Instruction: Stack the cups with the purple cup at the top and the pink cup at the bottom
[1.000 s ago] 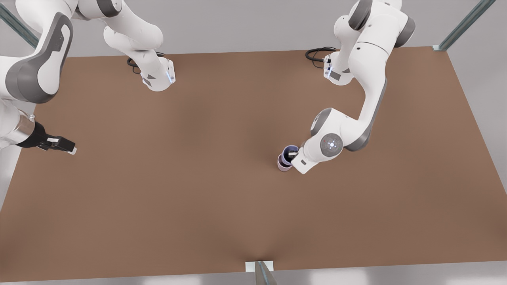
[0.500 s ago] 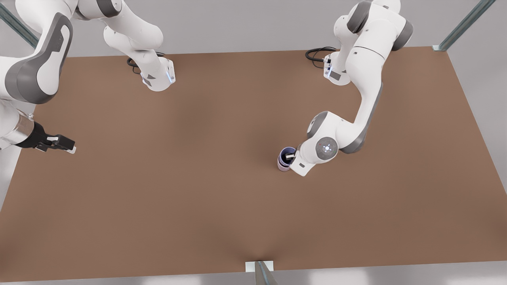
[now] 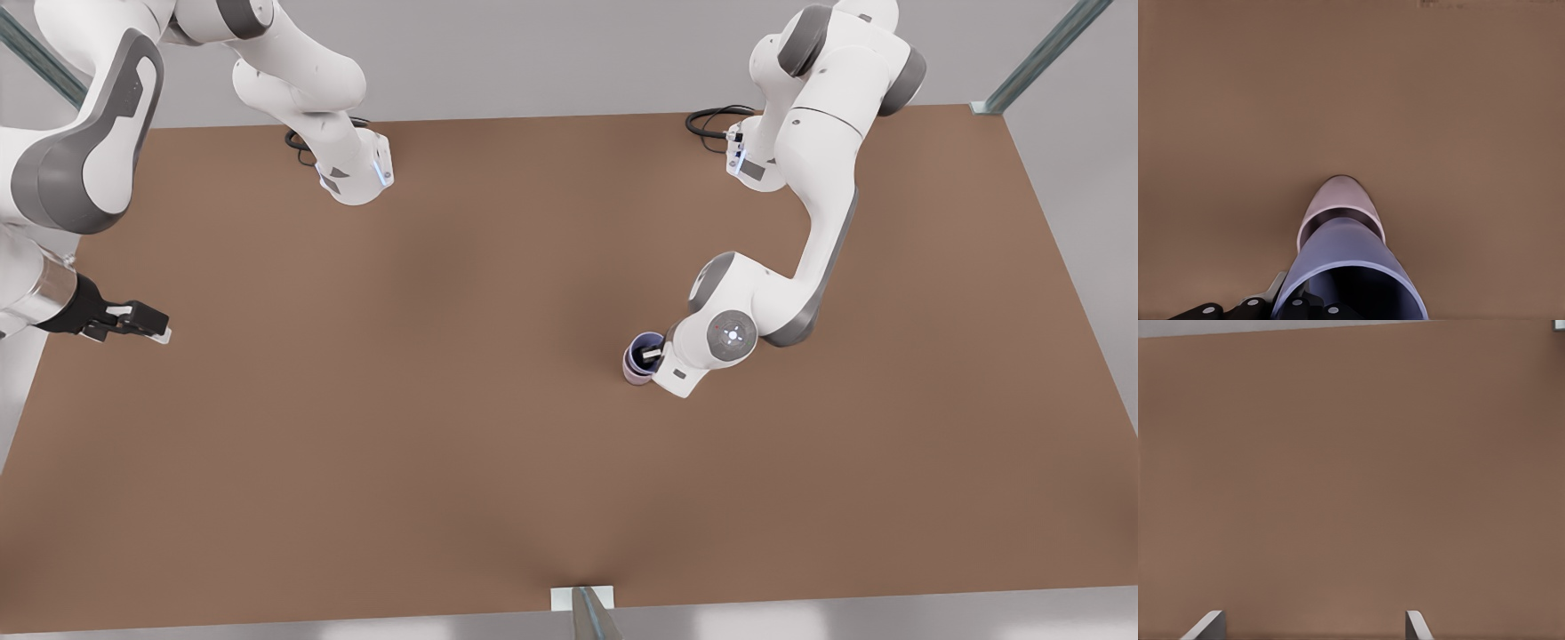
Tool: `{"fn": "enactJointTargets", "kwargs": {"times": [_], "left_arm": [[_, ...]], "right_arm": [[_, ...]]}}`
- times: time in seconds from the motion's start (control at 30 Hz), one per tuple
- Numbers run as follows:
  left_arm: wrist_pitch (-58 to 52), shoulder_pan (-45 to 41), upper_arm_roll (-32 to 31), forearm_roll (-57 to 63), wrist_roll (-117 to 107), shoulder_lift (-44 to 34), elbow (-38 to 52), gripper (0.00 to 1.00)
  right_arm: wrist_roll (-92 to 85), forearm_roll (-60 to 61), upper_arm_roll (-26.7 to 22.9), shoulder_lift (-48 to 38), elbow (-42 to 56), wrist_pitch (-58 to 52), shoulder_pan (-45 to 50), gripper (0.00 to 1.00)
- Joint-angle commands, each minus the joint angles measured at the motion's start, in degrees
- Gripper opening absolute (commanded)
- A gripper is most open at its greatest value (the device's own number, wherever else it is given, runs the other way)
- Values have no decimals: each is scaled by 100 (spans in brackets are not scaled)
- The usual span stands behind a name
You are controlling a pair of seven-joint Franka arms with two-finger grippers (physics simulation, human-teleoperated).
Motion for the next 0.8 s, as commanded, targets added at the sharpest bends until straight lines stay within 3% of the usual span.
{"fn": "enactJointTargets", "kwargs": {"times": [0.0,0.03,0.07,0.43,0.47,0.7,0.77], "left_arm": [[4,0,4,-2,-209,-7,2,34],[4,0,-5,-2,-209,-7,2,49],[4,0,-5,-2,-209,-7,2,57],[4,0,4,6,-218,-7,11,58],[-22,0,4,15,-253,-51,11,100],[-1437,44,65,138,53,-112,1029,100],[-2123,62,583,411,1433,-191,1540,100]], "right_arm": [[-160,16,-2,-5,7,1,0,100],[-160,25,-2,4,-2,1,0,100],[-160,16,-2,13,7,10,0,100],[-160,7,-2,13,-2,1,-9,100],[-160,7,-2,13,-2,1,0,100],[-160,7,-2,13,-2,10,-9,100],[-160,7,-2,21,-2,10,-9,100]]}}
